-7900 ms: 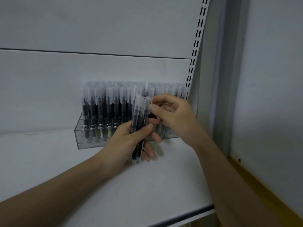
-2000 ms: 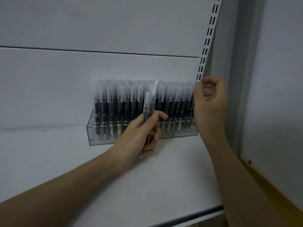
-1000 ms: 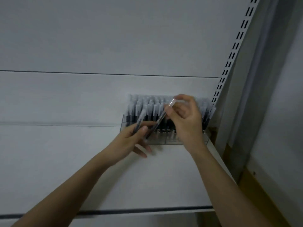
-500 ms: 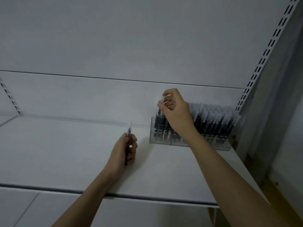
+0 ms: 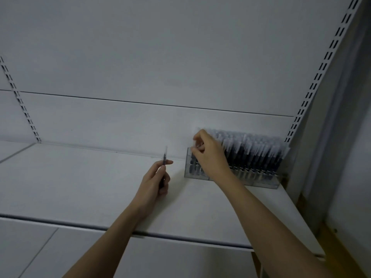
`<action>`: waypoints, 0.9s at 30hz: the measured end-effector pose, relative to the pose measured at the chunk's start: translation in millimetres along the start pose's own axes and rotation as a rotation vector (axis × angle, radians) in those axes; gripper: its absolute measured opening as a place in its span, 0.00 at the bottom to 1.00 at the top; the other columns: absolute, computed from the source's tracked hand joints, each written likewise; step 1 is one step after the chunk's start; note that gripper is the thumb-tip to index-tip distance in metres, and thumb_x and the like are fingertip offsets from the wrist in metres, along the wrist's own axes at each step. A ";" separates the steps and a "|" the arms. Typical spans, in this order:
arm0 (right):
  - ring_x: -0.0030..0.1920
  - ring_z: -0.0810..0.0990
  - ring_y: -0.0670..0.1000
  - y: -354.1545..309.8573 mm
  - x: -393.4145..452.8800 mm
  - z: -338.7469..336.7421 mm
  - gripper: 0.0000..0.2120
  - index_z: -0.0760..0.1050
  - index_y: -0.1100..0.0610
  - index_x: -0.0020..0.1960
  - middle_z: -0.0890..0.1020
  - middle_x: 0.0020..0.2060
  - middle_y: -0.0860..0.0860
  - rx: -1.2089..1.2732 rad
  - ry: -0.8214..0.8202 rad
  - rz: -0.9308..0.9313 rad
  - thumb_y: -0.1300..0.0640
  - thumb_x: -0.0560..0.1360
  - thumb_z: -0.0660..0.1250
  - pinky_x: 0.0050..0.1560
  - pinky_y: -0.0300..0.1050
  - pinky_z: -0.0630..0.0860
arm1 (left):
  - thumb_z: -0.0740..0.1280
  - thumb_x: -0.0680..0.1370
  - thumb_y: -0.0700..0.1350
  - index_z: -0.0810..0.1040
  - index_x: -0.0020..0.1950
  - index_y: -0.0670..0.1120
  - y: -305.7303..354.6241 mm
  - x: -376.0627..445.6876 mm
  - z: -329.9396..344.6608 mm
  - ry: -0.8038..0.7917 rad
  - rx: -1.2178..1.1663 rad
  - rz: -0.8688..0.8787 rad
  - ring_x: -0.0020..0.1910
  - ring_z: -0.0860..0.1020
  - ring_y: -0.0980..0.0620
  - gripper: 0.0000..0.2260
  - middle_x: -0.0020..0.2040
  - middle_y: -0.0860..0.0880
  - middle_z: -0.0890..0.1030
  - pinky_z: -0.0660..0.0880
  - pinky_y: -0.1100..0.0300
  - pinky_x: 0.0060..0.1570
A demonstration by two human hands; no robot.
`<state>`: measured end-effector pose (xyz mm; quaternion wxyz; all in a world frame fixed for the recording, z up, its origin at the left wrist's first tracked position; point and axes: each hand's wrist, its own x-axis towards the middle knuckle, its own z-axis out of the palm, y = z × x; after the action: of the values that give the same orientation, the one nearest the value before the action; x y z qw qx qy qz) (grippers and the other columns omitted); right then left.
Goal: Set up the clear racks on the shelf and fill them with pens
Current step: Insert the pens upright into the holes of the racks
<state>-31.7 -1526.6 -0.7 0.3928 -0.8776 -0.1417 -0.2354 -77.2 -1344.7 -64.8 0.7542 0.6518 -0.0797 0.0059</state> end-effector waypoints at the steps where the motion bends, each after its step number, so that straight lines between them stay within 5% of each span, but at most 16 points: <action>1: 0.42 0.78 0.50 1.0 -3.0 1.5 0.07 0.71 0.54 0.52 0.75 0.45 0.48 -0.003 0.004 0.002 0.63 0.78 0.67 0.43 0.43 0.77 | 0.54 0.86 0.43 0.75 0.62 0.44 0.4 -0.4 0.4 -0.003 -0.011 -0.012 0.28 0.61 0.52 0.12 0.34 0.48 0.68 0.58 0.58 0.30; 8: 0.42 0.76 0.45 13.0 -61.1 19.0 0.08 0.73 0.50 0.58 0.77 0.47 0.45 0.243 0.107 0.048 0.57 0.80 0.65 0.44 0.42 0.76 | 0.56 0.85 0.41 0.75 0.57 0.42 1.2 -9.6 18.8 0.031 -0.030 -0.037 0.30 0.69 0.50 0.10 0.38 0.44 0.75 0.66 0.57 0.32; 11: 0.42 0.79 0.44 23.2 -87.3 28.7 0.06 0.74 0.45 0.56 0.81 0.47 0.45 0.427 -0.023 0.218 0.53 0.81 0.65 0.43 0.42 0.76 | 0.57 0.84 0.42 0.77 0.58 0.43 -2.0 -15.3 41.3 -0.032 0.210 0.025 0.32 0.74 0.47 0.09 0.39 0.45 0.81 0.70 0.57 0.32; 15: 0.37 0.81 0.48 28.8 -89.4 18.0 0.07 0.75 0.49 0.57 0.82 0.47 0.50 0.715 0.038 0.344 0.51 0.80 0.67 0.38 0.41 0.77 | 0.58 0.84 0.42 0.78 0.59 0.50 -8.0 -16.3 51.1 -0.098 0.428 0.062 0.34 0.76 0.53 0.10 0.42 0.45 0.83 0.72 0.59 0.33; 21: 0.45 0.83 0.48 28.1 -89.9 17.8 0.18 0.73 0.44 0.62 0.84 0.48 0.46 0.734 0.053 0.296 0.58 0.77 0.71 0.41 0.40 0.78 | 0.59 0.84 0.46 0.77 0.62 0.55 -8.9 -22.2 54.3 -0.123 0.574 0.114 0.37 0.78 0.58 0.11 0.41 0.53 0.84 0.75 0.65 0.36; 25: 0.45 0.83 0.49 26.7 -89.5 17.1 0.19 0.72 0.44 0.63 0.86 0.48 0.48 0.792 0.063 0.251 0.60 0.77 0.71 0.45 0.48 0.80 | 0.59 0.84 0.46 0.76 0.62 0.58 -9.9 -20.8 52.9 -0.114 0.650 0.154 0.39 0.78 0.60 0.11 0.39 0.55 0.83 0.71 0.69 0.40; 27: 0.45 0.84 0.50 28.1 -85.5 15.8 0.18 0.73 0.45 0.62 0.86 0.46 0.49 0.774 0.119 0.235 0.61 0.77 0.71 0.49 0.54 0.79 | 0.55 0.85 0.50 0.78 0.60 0.56 -13.0 -18.9 53.2 -0.049 0.767 0.159 0.44 0.77 0.57 0.12 0.43 0.55 0.83 0.72 0.62 0.45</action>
<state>-87.3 -1538.4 -72.2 0.7257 -0.6602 -0.0955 -0.1685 -100.3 -1397.2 -72.6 0.4508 0.8781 -0.1401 0.0781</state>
